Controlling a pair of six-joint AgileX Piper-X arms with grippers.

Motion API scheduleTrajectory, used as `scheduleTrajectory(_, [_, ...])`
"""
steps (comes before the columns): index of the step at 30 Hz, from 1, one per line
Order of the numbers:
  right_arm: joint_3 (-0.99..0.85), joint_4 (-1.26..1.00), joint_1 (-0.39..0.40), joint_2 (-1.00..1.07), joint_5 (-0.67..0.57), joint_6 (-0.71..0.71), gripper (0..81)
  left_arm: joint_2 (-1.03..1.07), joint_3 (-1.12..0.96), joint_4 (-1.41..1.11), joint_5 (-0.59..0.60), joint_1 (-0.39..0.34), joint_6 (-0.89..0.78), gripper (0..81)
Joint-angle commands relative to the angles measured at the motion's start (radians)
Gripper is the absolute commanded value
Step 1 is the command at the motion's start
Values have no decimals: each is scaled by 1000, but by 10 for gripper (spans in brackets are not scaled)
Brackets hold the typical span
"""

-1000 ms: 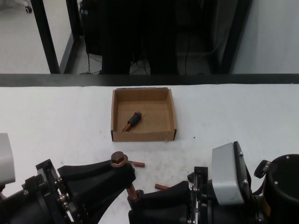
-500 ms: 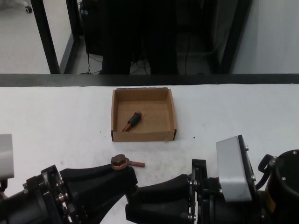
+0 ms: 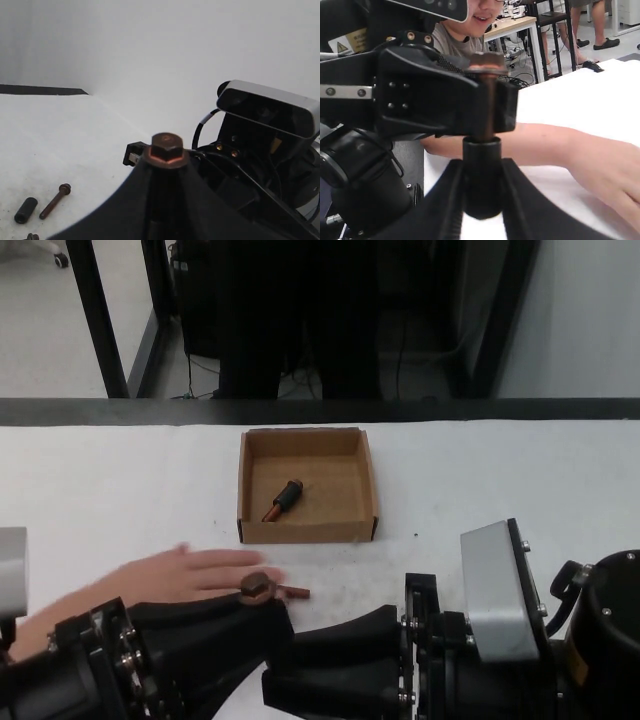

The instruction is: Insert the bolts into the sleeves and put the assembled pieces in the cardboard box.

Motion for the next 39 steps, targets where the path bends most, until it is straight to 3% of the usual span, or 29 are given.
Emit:
scheduleTrajectory(1, [-24, -20, 0, -8, 22, -11, 2, -4, -1, -11, 104, -7, -2, 262])
scheduleTrajectory(4, [-24, -20, 0, -8, 22, -11, 2, -4, -1, -6, 104, -7, -2, 517])
scheduleTrajectory(6, [-24, -20, 0, -8, 22, -11, 2, -4, -1, 22, 108, -3, -2, 579])
scheduleTrajectory(15, [-29, -12, -27, -8, 30, -11, 2, -7, -1, 56, 147, 4, 17, 552])
scheduleTrajectory(34, [-52, 48, -64, -82, 31, -70, 2, -7, -1, 172, 138, 126, 162, 547])
scheduleTrajectory(36, [-55, 90, -71, -83, 65, -29, 2, -7, -1, 203, 138, 124, 130, 483])
scheduleTrajectory(39, [-84, 190, -90, -83, 79, 28, 2, -7, -1, 251, 138, 124, 23, 256])
